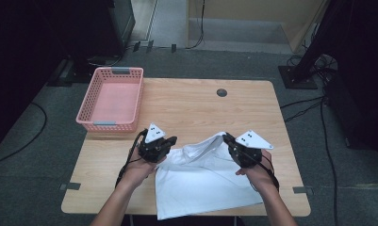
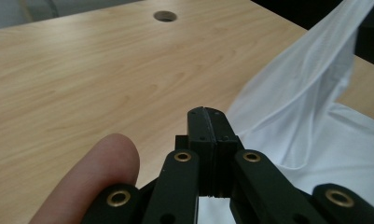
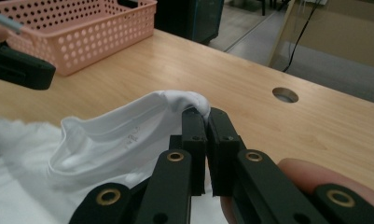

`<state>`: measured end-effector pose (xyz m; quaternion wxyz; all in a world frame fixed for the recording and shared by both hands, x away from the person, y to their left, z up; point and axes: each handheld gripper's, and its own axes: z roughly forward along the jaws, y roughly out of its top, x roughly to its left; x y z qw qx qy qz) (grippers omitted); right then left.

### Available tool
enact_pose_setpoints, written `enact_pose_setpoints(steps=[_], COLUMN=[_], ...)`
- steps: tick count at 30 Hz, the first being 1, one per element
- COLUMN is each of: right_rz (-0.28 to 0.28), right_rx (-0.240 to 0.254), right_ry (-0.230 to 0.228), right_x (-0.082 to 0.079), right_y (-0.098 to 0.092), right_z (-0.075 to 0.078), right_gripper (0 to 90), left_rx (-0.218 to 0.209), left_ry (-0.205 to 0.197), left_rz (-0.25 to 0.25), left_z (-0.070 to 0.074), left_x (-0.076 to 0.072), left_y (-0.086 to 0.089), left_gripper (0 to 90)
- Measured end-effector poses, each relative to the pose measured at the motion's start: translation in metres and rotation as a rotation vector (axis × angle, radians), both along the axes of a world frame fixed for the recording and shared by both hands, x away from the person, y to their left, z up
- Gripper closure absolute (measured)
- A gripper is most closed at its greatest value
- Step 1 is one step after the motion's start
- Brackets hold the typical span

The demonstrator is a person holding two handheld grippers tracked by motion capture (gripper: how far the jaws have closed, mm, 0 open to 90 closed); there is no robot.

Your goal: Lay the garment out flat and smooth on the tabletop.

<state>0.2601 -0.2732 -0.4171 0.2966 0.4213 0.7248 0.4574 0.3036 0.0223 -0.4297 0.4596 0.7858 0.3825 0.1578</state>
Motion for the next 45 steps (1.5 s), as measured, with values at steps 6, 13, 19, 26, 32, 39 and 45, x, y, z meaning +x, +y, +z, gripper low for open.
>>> enact_pose_setpoints(steps=[6,13,19,26,32,39,45], right_rz=[-0.045,-0.091,-0.084,-0.076,-0.066,-0.065,-0.085], right_rx=[0.025,0.033,0.034,0.043,0.046,0.042,0.042], right_ry=[-0.001,0.021,0.029,0.025,0.020,0.017,0.021], right_x=[0.025,0.049,0.054,0.051,0.047,0.045,0.045], right_y=[0.001,0.005,0.009,0.009,0.008,0.006,0.000], right_z=[0.010,0.017,0.019,0.021,0.025,0.025,0.025], right_gripper=[88.4,88.4,88.4,88.3,88.3,88.3,88.3], left_rx=[0.000,0.009,-0.027,0.002,0.030,0.042,-0.032], left_ry=[-0.018,-0.006,0.039,0.122,0.237,0.187,0.142], left_rz=[0.090,0.103,0.010,-0.125,-0.231,-0.214,-0.167], left_z=[0.006,0.005,-0.002,-0.029,-0.049,-0.050,-0.037], left_x=[0.020,0.035,0.032,0.028,0.034,0.026,0.025], left_y=[0.000,-0.004,-0.009,-0.017,-0.028,-0.032,-0.019], left_gripper=[90.0,90.0,90.0,57.6,39.6,79.5,82.1])
